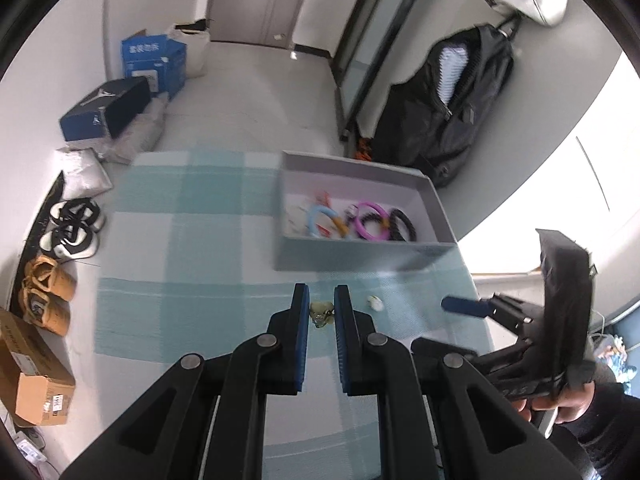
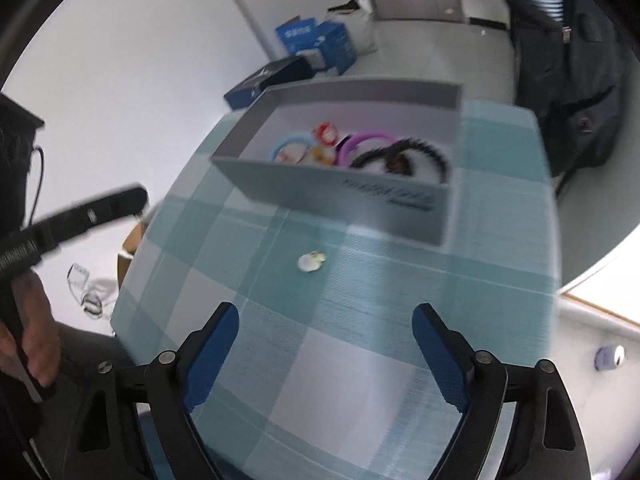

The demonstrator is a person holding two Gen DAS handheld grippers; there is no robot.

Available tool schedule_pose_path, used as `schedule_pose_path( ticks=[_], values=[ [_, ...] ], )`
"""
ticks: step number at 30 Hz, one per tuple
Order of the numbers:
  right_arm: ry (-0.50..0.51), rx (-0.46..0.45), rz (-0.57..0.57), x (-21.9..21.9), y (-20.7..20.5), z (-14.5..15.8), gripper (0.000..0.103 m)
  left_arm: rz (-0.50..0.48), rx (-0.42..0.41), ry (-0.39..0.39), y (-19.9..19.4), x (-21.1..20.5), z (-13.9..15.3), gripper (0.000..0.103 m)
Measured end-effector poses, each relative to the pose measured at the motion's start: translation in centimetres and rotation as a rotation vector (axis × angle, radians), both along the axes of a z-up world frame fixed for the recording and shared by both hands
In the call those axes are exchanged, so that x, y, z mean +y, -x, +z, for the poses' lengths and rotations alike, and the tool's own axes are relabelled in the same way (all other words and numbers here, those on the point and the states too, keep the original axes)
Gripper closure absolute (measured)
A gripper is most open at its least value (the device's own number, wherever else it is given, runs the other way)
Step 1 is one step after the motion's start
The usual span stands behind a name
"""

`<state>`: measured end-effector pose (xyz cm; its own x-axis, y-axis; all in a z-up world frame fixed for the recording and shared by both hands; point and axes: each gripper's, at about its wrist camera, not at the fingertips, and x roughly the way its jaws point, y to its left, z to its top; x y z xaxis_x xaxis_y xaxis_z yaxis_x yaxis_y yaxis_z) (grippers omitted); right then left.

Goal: Organize jewelry
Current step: 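Grasp the small white charm with the right tool while the left tool holds the yellow charm, then carry both small charms into the grey box and release them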

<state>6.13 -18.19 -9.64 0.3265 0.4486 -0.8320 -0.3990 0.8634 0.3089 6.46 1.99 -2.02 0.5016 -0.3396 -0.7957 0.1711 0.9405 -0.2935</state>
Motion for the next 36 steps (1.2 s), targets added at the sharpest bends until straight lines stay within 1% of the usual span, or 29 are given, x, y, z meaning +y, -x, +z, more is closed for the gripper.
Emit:
schedule_pose_path(
  ticks=[2, 6, 8, 10, 12, 13, 15, 17, 19, 20, 24, 28, 30, 32, 33, 34, 36],
  values=[
    [0.016, 0.009, 0.007, 0.8, -0.5, -0.4, 0.023, 0.022, -0.005, 0.012, -0.2, 1.1, 0.2, 0.095],
    [0.063, -0.001, 0.01, 2.7, -1.2, -0.9, 0.026, 0.05, 0.003, 0.029, -0.6, 2.6, 0.2, 0.095],
    [0.085, -0.006, 0.012, 3.4, -1.3, -1.0, 0.037, 0.052, 0.007, 0.03, -0.7, 3.0, 0.1, 0.095],
    [0.119, -0.012, 0.009, 4.1, -1.6, -1.3, 0.044, 0.055, 0.003, 0.027, -0.7, 3.5, 0.3, 0.095],
    [0.168, -0.05, -0.003, 4.7, -1.5, -1.3, 0.049, 0.059, 0.001, 0.024, -0.8, 3.9, 0.2, 0.095],
    [0.176, -0.053, -0.001, 4.9, -1.6, -1.3, 0.055, 0.065, 0.001, 0.026, -0.8, 4.2, 0.2, 0.095],
    [0.19, -0.069, 0.001, 5.1, -1.6, -1.3, 0.061, 0.073, 0.009, 0.037, -0.8, 4.6, 0.1, 0.095],
    [0.219, -0.084, -0.005, 5.1, -1.6, -1.3, 0.079, 0.075, 0.015, 0.045, -0.8, 4.9, 0.0, 0.095],
    [0.212, -0.08, 0.003, 5.1, -1.5, -1.4, 0.088, 0.072, 0.014, 0.046, -0.9, 4.9, 0.2, 0.095],
    [0.215, -0.081, 0.006, 5.1, -1.6, -1.4, 0.091, 0.072, 0.013, 0.046, -0.9, 5.0, 0.2, 0.095],
    [0.226, -0.098, 0.029, 5.6, -1.3, -1.4, 0.091, 0.072, 0.016, 0.047, -1.0, 4.8, 0.2, 0.095],
    [0.211, -0.113, 0.031, 5.6, -1.2, -0.7, 0.091, 0.068, 0.015, 0.048, -1.0, 4.6, 0.3, 0.095],
    [0.194, -0.107, 0.025, 4.8, -0.9, -0.4, 0.091, 0.064, 0.01, 0.046, -1.0, 4.4, 0.4, 0.095],
    [0.159, -0.095, 0.02, 5.0, -1.1, -0.2, 0.091, 0.06, 0.009, 0.041, -1.0, 4.2, 0.4, 0.095],
    [0.117, -0.078, 0.015, 4.6, -1.2, 0.1, 0.091, 0.06, 0.007, 0.037, -1.0, 4.1, 0.4, 0.095],
    [0.097, -0.071, 0.013, 4.5, -1.1, 0.3, 0.091, 0.059, 0.008, 0.035, -1.0, 4.0, 0.4, 0.095],
    [0.054, -0.076, 0.012, 4.1, -0.9, 1.2, 0.091, 0.054, 0.01, 0.032, -1.0, 3.8, 0.4, 0.095]
  ],
)
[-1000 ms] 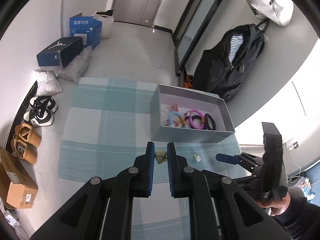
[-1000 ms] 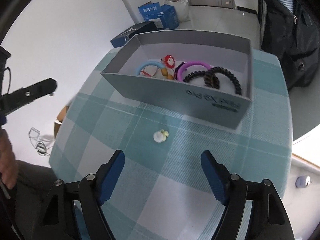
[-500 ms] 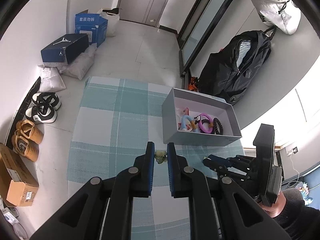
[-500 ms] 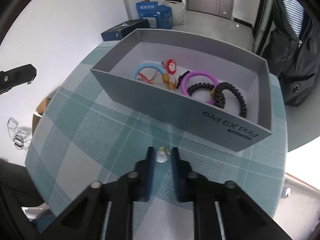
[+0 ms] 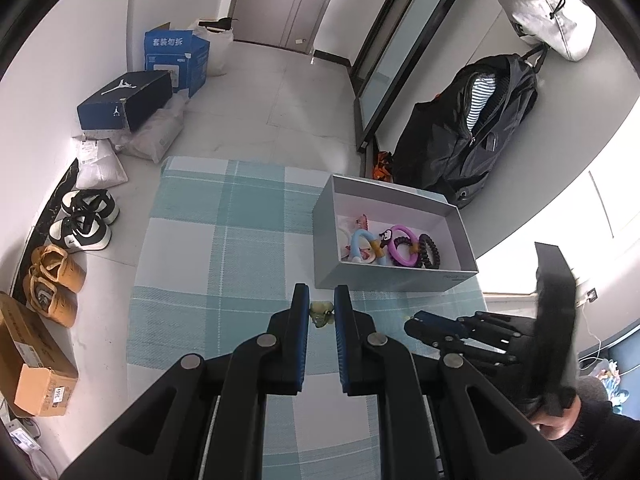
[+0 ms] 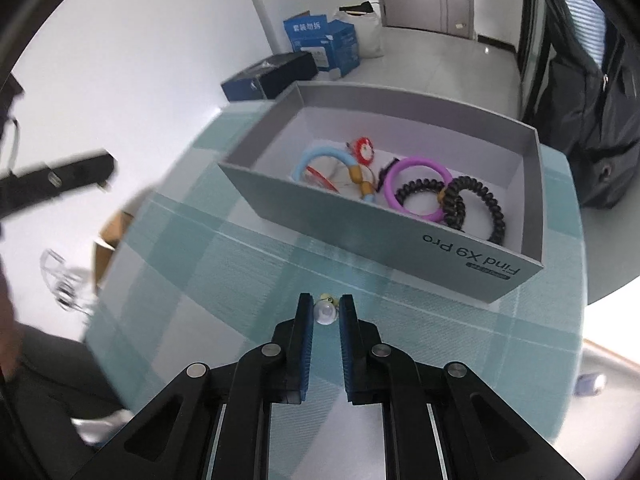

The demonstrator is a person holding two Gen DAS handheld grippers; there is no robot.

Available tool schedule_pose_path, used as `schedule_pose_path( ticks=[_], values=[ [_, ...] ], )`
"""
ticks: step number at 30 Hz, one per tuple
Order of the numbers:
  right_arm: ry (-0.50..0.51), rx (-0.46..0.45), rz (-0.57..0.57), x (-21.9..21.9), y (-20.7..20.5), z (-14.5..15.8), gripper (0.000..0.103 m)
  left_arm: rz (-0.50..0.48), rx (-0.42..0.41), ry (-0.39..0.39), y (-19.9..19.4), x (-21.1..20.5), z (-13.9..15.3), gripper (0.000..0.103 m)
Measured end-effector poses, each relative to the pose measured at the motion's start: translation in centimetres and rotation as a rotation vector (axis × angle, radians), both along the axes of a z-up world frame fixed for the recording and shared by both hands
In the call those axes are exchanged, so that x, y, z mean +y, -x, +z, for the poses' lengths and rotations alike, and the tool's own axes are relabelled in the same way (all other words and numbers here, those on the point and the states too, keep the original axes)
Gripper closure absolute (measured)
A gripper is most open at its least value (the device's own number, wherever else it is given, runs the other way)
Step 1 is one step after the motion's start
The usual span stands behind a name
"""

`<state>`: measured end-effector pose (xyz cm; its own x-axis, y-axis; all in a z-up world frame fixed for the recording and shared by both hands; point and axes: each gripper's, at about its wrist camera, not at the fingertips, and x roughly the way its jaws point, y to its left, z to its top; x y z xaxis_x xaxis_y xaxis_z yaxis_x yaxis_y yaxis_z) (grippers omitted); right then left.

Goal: Organize jewelry
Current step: 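Carry both small charms into the grey box and release them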

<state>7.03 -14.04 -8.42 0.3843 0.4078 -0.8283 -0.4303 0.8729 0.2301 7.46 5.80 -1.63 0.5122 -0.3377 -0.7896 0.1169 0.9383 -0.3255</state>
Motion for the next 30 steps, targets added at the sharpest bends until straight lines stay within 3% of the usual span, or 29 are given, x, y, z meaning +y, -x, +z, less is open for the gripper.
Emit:
schedule_pose_path(
  ticks=[14, 23, 26, 30],
  values=[
    [-0.185, -0.123, -0.068, -2.2, -0.7, 6.5, 0.091, -0.044, -0.005, -0.02, -0.8, -3.2, 0.4, 0.095],
    [-0.191, -0.169, -0.079, -2.4, -2.3, 8.9, 0.091, -0.065, 0.013, 0.025, -2.4, -5.0, 1.0, 0.095],
    [-0.212, -0.185, -0.061, -2.5, -2.7, 9.8, 0.091, -0.093, -0.031, -0.003, -2.6, -5.8, 1.9, 0.095],
    [-0.21, -0.165, -0.068, -2.9, -4.2, 9.8, 0.091, -0.107, -0.015, 0.066, -4.4, -6.0, 1.9, 0.095]
  ],
)
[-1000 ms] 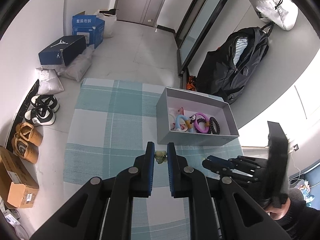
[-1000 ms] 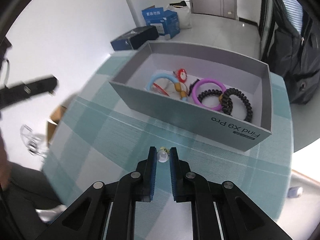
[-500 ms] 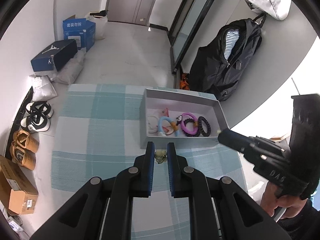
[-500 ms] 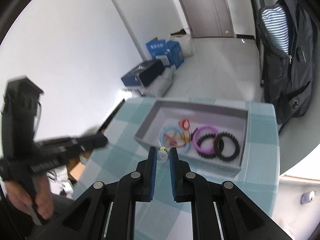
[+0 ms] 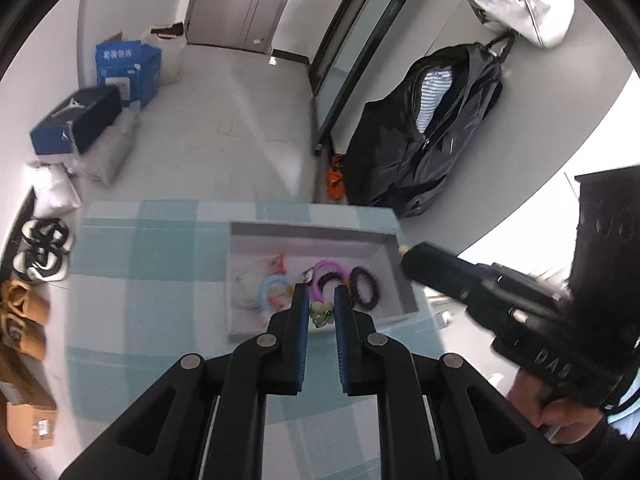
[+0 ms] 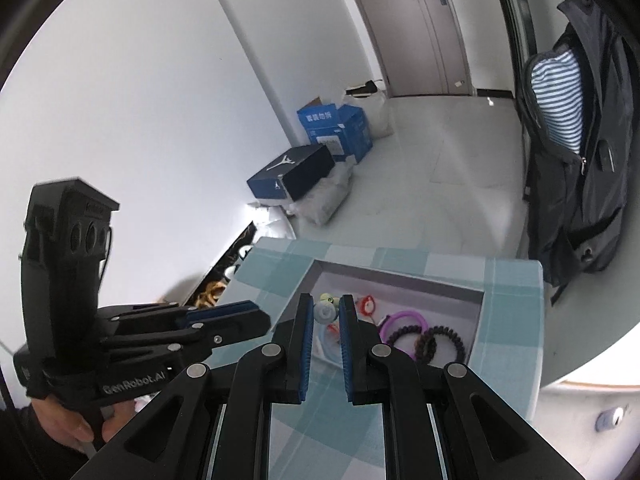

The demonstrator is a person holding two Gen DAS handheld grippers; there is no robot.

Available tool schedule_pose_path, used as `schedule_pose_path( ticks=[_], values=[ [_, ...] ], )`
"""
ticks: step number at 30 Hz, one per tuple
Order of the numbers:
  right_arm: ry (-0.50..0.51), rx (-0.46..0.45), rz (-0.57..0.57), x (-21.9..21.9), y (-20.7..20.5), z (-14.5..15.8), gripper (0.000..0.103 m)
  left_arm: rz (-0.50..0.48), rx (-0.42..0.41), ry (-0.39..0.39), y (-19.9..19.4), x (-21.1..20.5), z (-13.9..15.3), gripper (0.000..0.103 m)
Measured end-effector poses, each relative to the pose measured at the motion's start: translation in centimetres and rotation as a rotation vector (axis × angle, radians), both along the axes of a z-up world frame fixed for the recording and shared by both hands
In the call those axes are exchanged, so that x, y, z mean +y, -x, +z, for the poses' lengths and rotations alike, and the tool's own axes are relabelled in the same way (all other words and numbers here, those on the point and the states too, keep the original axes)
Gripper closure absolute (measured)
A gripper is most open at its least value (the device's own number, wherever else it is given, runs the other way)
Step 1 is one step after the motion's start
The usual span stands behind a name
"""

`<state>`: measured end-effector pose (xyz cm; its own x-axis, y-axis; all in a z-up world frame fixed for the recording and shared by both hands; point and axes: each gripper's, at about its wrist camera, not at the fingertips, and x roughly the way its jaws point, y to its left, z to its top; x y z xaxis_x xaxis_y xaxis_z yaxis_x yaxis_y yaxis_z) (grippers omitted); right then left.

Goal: Organize jewelry
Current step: 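Carry both small charms into the grey box and release them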

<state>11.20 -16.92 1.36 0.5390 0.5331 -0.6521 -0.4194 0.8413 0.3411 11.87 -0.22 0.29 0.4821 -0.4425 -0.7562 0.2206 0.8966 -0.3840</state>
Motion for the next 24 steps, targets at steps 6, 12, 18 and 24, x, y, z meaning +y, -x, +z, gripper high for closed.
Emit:
schedule_pose_path(
  ticks=[6, 12, 18, 24],
  values=[
    [0.005, 0.059, -0.019, -0.5, -2.5, -1.1, 0.091, -0.024, 0.041, 0.007, -3.0, -1.2, -1.0, 0.095],
    [-0.003, 0.121, -0.025, -0.8, -4.7, -2.6, 0.091, -0.054, 0.095, 0.024, -5.3, -2.0, -2.1, 0.095],
    [-0.014, 0.152, -0.045, -1.8, -5.7, -3.3, 0.091, -0.066, 0.153, 0.071, -6.6, -2.4, -3.0, 0.095],
    [-0.009, 0.163, -0.078, -2.5, -6.1, -3.7, 0.091, -0.07, 0.165, 0.077, -7.2, -3.0, -3.5, 0.095]
  ],
)
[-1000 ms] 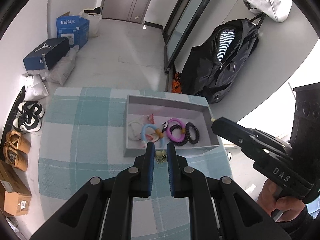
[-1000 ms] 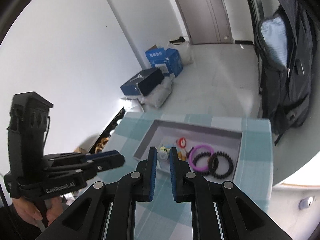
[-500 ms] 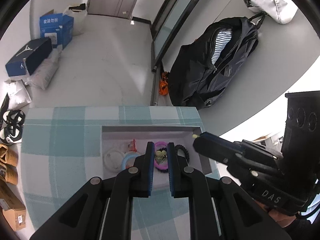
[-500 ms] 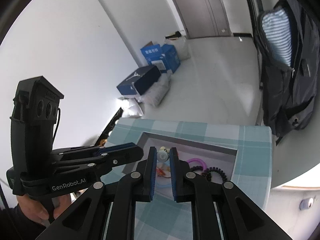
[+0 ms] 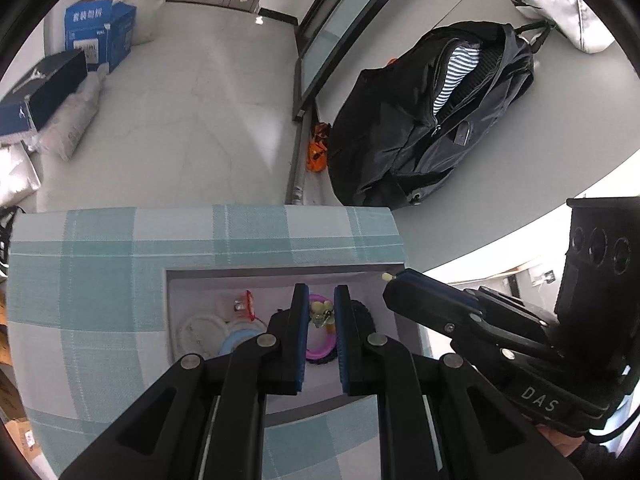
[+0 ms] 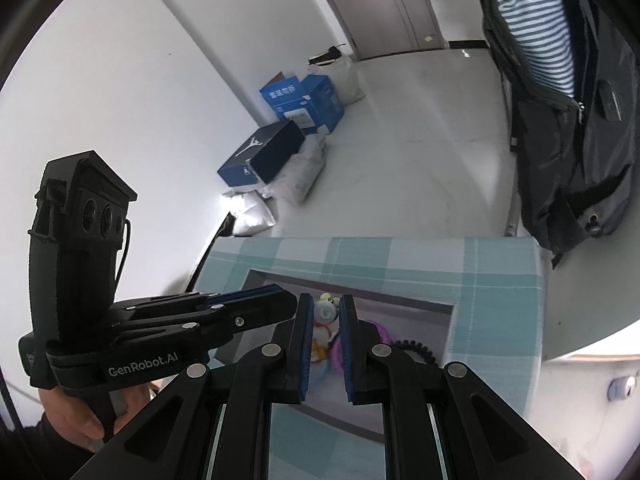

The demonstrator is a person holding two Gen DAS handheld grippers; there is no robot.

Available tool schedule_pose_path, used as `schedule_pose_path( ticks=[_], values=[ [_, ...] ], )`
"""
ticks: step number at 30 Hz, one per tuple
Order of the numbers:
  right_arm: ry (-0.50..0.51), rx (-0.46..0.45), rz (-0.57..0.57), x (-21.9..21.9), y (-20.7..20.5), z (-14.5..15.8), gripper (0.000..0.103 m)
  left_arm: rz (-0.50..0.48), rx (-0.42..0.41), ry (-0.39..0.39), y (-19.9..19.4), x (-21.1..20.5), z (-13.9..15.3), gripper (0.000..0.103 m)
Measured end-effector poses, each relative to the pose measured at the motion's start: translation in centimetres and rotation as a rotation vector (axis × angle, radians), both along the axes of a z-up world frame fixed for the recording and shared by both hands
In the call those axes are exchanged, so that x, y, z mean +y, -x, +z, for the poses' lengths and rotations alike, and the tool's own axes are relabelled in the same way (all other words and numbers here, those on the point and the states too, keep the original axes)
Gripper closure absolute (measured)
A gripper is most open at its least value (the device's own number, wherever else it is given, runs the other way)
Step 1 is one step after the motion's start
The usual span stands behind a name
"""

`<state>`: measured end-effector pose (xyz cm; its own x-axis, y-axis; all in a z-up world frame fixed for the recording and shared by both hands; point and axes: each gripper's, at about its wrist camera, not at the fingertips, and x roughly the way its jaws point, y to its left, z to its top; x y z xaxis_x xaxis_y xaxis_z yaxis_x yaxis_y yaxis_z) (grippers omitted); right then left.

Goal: Organize jewelry

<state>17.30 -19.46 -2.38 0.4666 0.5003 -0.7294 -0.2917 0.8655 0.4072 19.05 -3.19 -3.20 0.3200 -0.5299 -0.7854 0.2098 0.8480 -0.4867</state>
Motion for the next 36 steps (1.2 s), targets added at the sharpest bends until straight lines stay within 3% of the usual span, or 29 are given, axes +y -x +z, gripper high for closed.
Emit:
schedule_pose_path(
  ticks=[11, 12, 14, 18, 21, 27, 29, 31, 36],
  values=[
    [0.004, 0.037, -0.019, -0.3, -0.2, -1.0, 0.087, -0.01, 0.033, 0.008, 0.0, 0.0, -0.6, 0.093],
    [0.002, 0.044, -0.028, -0.5, -0.3, -1.2, 0.084, -0.003, 0.062, 0.027, -0.2, 0.2, -0.9, 0.09],
    [-0.013, 0.056, -0.056, -1.1, -0.5, -1.3, 0.062, 0.014, 0.119, 0.09, -0.5, 0.9, -1.6, 0.06],
    [-0.072, 0.05, -0.09, -2.4, -0.3, -0.8, 0.059, 0.061, 0.102, 0.1, 0.0, 2.1, -1.2, 0.047],
    [-0.076, 0.022, -0.105, -2.6, 0.1, -0.3, 0.045, 0.057, 0.073, 0.086, 0.6, 2.4, -0.3, 0.046],
    [-0.069, 0.008, -0.102, -2.4, 0.4, 0.1, 0.042, 0.063, 0.025, -0.013, 1.8, 2.6, 0.4, 0.045],
    [-0.058, 0.0, -0.115, -2.4, 0.5, 0.2, 0.026, 0.082, 0.013, -0.064, 2.2, 2.7, 0.5, 0.045],
    [-0.054, -0.012, -0.129, -2.4, 0.7, 0.4, 0.019, 0.102, -0.01, -0.099, 2.7, 3.0, 0.8, 0.045],
    [-0.01, -0.056, -0.131, -2.0, 1.4, 0.9, 0.015, 0.146, -0.126, -0.23, 3.9, 3.3, 1.9, 0.045]
  ],
)
